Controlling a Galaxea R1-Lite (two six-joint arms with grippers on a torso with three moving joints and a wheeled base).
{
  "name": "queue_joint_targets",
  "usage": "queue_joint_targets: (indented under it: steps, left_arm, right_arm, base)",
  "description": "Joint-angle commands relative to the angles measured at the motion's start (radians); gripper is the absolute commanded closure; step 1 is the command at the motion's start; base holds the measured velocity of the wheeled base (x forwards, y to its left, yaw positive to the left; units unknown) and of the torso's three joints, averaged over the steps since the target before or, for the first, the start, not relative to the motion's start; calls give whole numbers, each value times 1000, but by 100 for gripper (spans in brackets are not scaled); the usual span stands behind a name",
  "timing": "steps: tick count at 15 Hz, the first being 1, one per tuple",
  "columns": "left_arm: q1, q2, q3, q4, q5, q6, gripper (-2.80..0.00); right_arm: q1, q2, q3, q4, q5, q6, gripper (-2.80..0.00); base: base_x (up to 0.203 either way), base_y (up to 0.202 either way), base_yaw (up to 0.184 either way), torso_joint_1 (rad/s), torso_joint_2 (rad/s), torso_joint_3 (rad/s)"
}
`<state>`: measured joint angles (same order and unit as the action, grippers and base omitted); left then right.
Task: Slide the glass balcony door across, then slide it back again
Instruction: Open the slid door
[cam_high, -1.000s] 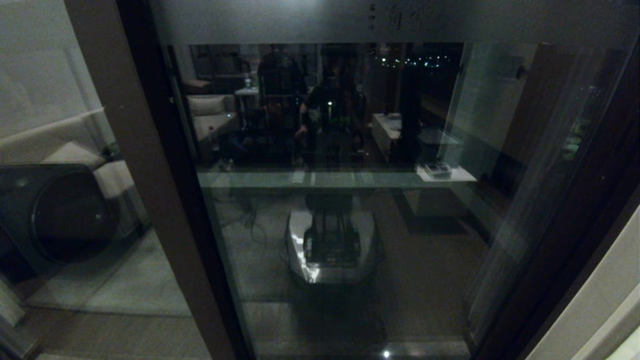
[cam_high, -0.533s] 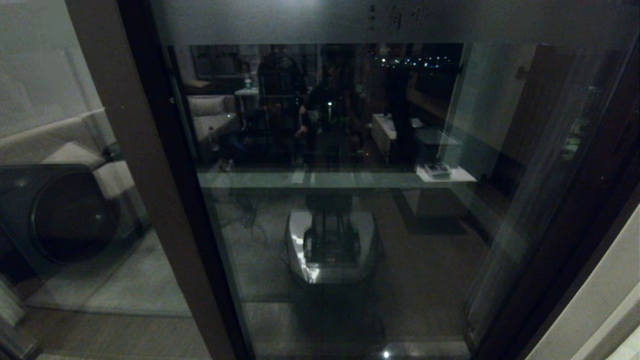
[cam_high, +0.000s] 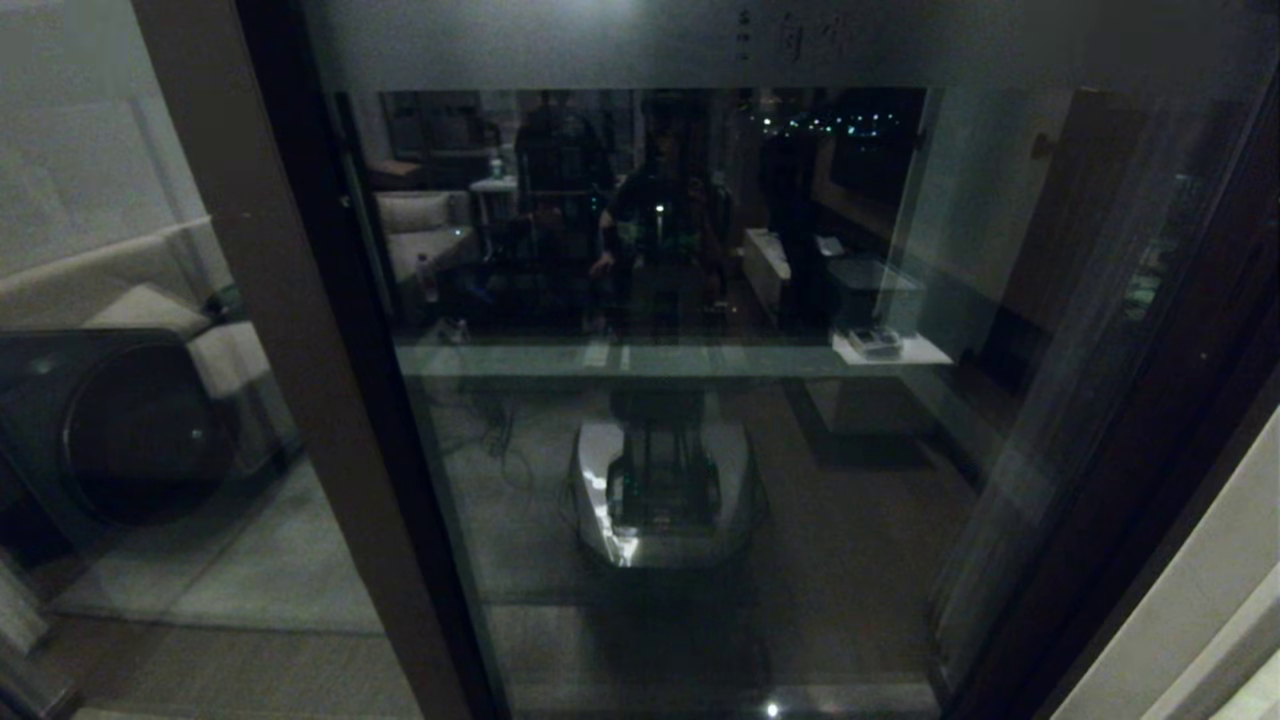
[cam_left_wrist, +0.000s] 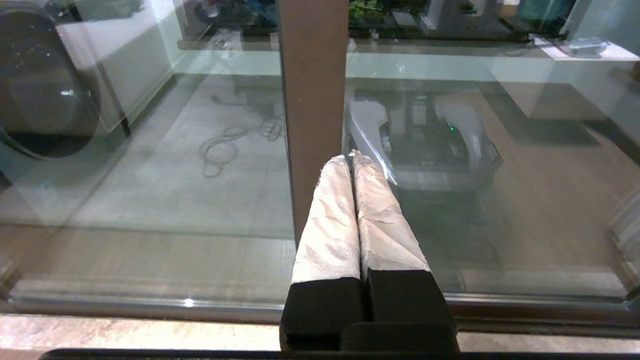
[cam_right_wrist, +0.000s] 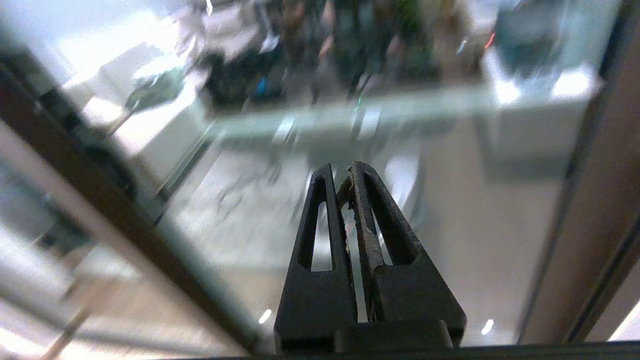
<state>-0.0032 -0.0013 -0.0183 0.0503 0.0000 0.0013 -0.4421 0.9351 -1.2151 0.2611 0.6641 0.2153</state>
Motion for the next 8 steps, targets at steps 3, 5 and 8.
queue_joint_targets:
  steps: [3, 5, 8]
  left_arm:
    - [0, 0, 0, 0, 0, 0, 0]
    - [0, 0, 0, 0, 0, 0, 0]
    - [0, 0, 0, 0, 0, 0, 0]
  right_arm:
    - [-36, 272, -220, 87, -118, -152, -280]
    - [-58, 399, -282, 106, -137, -183, -280]
    - [-130, 596, -396, 113, -73, -202, -280]
  base:
    - [0, 0, 0, 0, 0, 0]
    - [0, 0, 0, 0, 0, 0]
    - [0, 0, 0, 0, 0, 0]
